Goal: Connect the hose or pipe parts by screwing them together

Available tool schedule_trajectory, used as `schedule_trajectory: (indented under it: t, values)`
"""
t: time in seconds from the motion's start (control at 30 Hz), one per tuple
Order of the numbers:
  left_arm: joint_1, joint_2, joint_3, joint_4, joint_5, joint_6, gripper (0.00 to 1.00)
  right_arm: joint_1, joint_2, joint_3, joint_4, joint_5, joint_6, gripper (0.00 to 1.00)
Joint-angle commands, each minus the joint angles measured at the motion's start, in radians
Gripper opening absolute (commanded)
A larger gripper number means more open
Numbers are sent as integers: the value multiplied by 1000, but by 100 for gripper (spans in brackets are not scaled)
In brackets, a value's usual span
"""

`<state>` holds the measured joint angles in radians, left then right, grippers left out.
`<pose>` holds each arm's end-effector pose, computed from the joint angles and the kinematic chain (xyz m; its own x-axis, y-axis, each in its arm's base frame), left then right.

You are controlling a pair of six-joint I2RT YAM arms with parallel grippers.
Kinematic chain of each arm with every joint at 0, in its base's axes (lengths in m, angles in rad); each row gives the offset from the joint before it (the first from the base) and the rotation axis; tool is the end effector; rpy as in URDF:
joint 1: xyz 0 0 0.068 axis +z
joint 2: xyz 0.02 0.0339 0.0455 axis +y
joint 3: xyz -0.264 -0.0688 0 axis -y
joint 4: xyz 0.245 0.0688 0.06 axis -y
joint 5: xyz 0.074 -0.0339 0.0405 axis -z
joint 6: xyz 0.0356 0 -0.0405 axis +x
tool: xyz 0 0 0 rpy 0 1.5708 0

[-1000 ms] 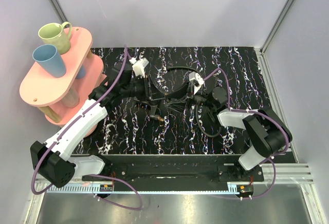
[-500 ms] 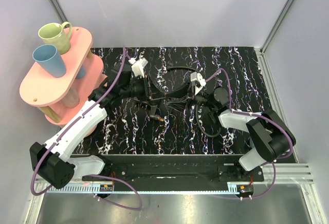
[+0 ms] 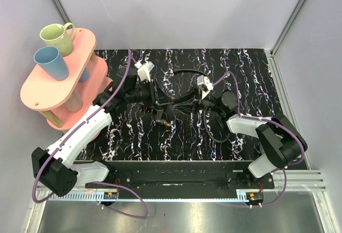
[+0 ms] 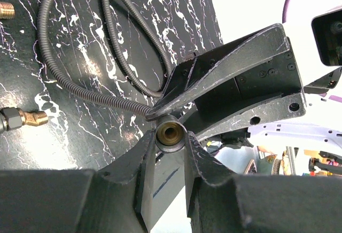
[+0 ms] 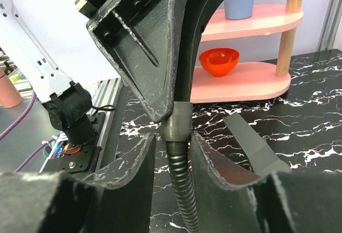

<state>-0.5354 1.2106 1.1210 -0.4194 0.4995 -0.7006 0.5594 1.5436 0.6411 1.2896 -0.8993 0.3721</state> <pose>0.2220 -0.1515 0.3471 -0.8410 -0.1591 -0.5171 0.3472 0.5743 -0.7414 0.2401 0.1832 0.2586 -0.0454 0.2385 -0.9701 -0.9963 0.0600 0.0614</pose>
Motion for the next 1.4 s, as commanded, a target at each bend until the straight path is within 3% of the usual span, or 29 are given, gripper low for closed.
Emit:
schedule_trajectory:
  t: [0.0, 0.47, 0.73, 0.87, 1.0, 1.07, 1.1, 1.17, 1.2, 1.37]
  values:
    - [5, -26, -1, 67, 19, -17, 0, 14, -37, 35, 192, 14, -9, 38]
    - [5, -28, -23, 99, 37, -37, 0, 14, -36, 32, 231, 34, 24, 37]
    - [5, -28, -29, 110, 43, -45, 0, 16, -30, 35, 240, 23, 48, 31]
    - [5, -29, -32, 117, 45, -48, 0, 17, -31, 32, 244, 26, 48, 10]
    - [6, -34, -41, 125, 39, -50, 0, 17, -40, 31, 244, 28, 59, 0]
    - [12, -36, -46, 125, 39, -51, 13, 17, -48, 29, 246, 34, 63, 0]
    - [14, -37, -47, 125, 36, -51, 34, 17, -53, 28, 244, 39, 64, 0]
    - [21, -43, -47, 116, 28, -48, 51, 16, -62, 19, 234, 59, 62, 0]
    - [25, -48, -40, 105, 21, -42, 66, 16, -65, 14, 228, 68, 53, 0]
    - [35, -92, 31, -83, -157, 74, 79, 2, -118, -44, 39, 83, -41, 0]
